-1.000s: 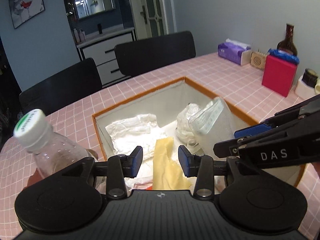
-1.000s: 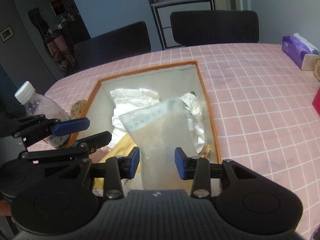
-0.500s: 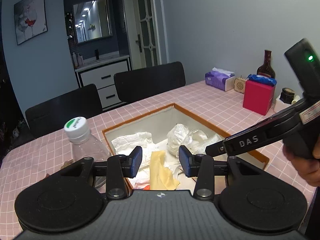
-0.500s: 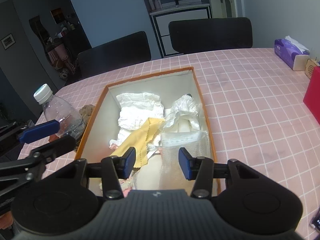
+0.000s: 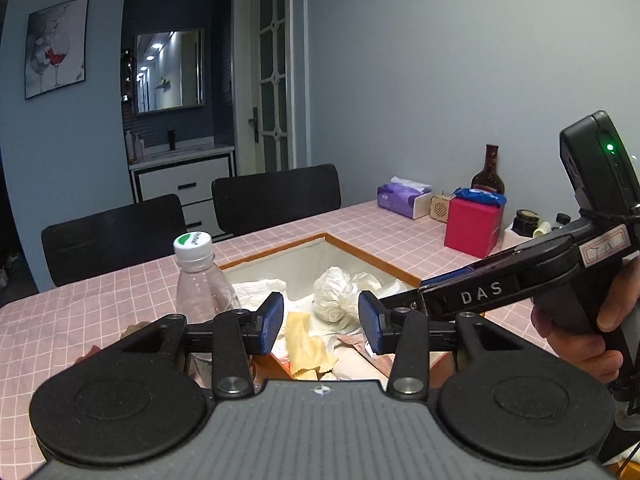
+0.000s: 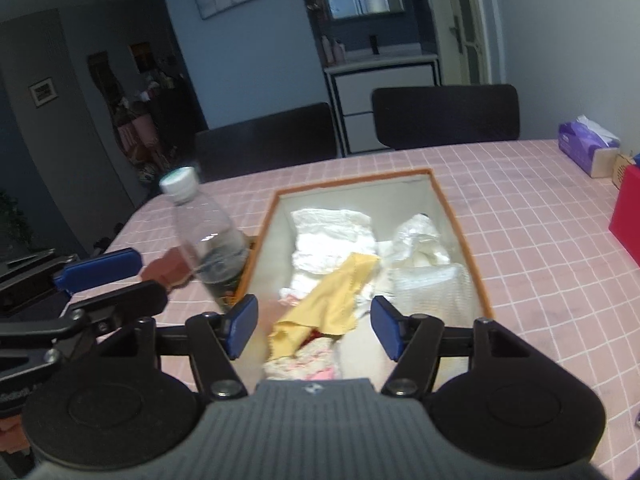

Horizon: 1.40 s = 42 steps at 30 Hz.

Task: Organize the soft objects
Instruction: 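Move both tools back toward the red sponge and brown teddy bear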

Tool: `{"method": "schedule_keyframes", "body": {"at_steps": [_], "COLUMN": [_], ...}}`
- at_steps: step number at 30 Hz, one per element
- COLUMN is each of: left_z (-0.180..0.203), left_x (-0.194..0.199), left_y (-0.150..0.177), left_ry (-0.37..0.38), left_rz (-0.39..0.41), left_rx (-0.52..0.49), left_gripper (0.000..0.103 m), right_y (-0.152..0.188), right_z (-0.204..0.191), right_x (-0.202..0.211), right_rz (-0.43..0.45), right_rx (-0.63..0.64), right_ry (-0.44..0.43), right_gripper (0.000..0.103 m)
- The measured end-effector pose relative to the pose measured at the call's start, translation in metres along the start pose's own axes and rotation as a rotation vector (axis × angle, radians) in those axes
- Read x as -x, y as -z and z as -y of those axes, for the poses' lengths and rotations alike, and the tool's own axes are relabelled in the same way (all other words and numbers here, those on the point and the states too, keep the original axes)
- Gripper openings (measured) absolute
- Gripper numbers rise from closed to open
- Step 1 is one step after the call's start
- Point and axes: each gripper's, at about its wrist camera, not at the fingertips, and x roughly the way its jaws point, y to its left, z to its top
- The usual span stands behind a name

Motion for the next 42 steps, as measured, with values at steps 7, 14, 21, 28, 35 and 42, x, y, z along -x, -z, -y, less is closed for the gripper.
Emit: {"method": "schedule_keyframes", "body": {"at_steps": [7,14,21,28,35,42], "left_z": [-0.029,-0.065,-0.097,-0.127,-0.147,-0.17], "left_x": [0.03,0.043,0.046,0.043,0.033,0.02], "left_y": [0.024,0.059,0.095,0.12,0.132,0.133], "left_ry": [-0.041,-0.124,-0.152,-0.176,-0.163,-0.201], "left_rz": [0.041,0.028,-0.034,-0.094,-0.14,-0.166], "left_rx": [0.014,0.036,0.095,0.122,0.074,0.034], "left_gripper": [0.05,0.05,0.05,0.05,0.05,0.05], "right_y": [0.024,0.061,0.095,0.111,0.115,0.11], "right_z": [-0.042,-0.086,-0.124,-0.156,-0.18,-0.205], "right_x": [0.015,0.002,-0.027,-0.06,-0.096,-0.13], "right_rz": [0.065,0.109,0.118,0.117,0.09,0.098], "right_rx": [0.052,0.131,0.161,0.191,0.244,0.334], "right_ry": [-0.002,-0.005,-0.055,-0.049,0.025,0.094], "right_gripper": [0.069,0.07,0.07,0.07,0.07,0.069]}}
